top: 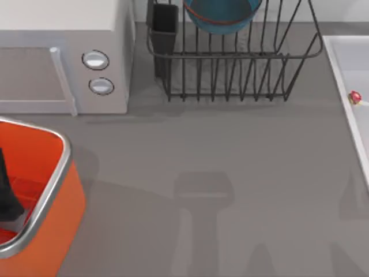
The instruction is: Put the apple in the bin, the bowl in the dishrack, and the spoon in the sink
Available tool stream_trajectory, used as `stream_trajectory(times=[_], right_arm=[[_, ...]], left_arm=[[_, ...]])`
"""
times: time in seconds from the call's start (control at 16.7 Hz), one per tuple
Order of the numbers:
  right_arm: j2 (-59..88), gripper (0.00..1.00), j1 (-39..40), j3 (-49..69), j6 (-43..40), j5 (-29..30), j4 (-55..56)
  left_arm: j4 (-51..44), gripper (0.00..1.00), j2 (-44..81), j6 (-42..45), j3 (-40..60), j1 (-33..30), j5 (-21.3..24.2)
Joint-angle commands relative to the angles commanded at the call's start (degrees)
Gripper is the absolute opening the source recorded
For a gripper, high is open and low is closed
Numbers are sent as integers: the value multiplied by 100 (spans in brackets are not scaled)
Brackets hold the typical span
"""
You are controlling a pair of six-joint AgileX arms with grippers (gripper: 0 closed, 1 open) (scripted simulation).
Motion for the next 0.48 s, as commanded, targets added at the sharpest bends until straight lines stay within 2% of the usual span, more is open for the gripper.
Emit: stream_trajectory(times=[0.3, 0.48], right_arm=[[163, 100, -9, 158, -141, 13, -80], [803, 100, -127, 845, -772, 33, -489]], left_arm=[[0, 100, 0, 0, 0, 0, 0], [0, 100, 0, 0, 0, 0, 0]])
